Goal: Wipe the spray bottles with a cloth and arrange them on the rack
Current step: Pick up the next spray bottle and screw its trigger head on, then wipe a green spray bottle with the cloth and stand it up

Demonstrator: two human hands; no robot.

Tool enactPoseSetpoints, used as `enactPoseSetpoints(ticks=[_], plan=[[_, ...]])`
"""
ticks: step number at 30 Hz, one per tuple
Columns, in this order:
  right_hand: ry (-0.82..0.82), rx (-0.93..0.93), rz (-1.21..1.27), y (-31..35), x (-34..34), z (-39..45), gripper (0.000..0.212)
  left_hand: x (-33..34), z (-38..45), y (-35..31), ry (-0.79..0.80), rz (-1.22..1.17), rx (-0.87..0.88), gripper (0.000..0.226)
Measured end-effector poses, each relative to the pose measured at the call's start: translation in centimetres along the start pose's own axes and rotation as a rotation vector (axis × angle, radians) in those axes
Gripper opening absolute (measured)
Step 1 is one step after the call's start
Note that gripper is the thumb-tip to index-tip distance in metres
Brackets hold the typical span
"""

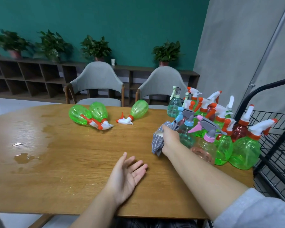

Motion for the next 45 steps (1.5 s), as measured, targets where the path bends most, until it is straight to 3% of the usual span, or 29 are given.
enactPoseSetpoints(ticks=[3, 7, 12, 16, 20, 24, 27, 37, 40, 45], plan=[[0.034, 0.038, 0.061, -0.2, 1.1, 0.2, 0.036, 1.4, 0.5, -1.0, 0.043, 0.002, -0.055, 0.047], [0.105, 0.092, 0.146, -0.5, 2.7, 0.7, 0.014, 2.4, 2.0, -3.3, 0.023, 0.187, -0.048, 0.031], [0.218, 0.168, 0.196, -0.9, 5.4, 1.3, 0.008, 1.4, 4.4, -8.3, -0.203, 0.557, 0.193, 0.010], [0.289, 0.154, 0.183, -0.7, 6.7, 2.2, 0.013, 0.6, 6.1, -12.6, -0.317, 1.111, 0.442, 0.010], [0.327, 0.156, 0.190, -0.3, 7.0, 3.2, 0.008, 0.1, 7.6, -15.0, -0.332, 1.725, 0.568, 0.033], [0.358, 0.180, 0.187, -0.4, 7.5, 4.3, 0.014, -1.5, 10.1, -16.7, -0.504, 2.187, 0.373, 0.054], [0.406, 0.185, 0.177, -0.2, 7.8, 4.6, 0.017, -2.2, 11.6, -17.8, -0.586, 2.335, 0.178, 0.067], [0.518, 0.193, 0.102, -0.2, 8.2, 5.3, 0.028, -2.3, 14.3, -19.3, -0.626, 2.648, -0.031, 0.038], [0.509, 0.192, 0.095, -0.2, 7.8, 5.6, 0.029, -1.6, 14.5, -19.2, -0.578, 2.762, -0.040, 0.028], [0.493, 0.195, 0.082, -0.3, 7.0, 5.6, 0.029, -0.9, 14.6, -19.0, -0.534, 2.851, 0.036, 0.032]])
Point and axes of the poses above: each hand's wrist, its own z-axis towards the middle knuckle, its own x-axis out of the palm, y = z × x, the point moved 6 cm from there along z, towards the middle knuckle, and after that the axes turned 8 degrees about y, right-handed, at the moved point
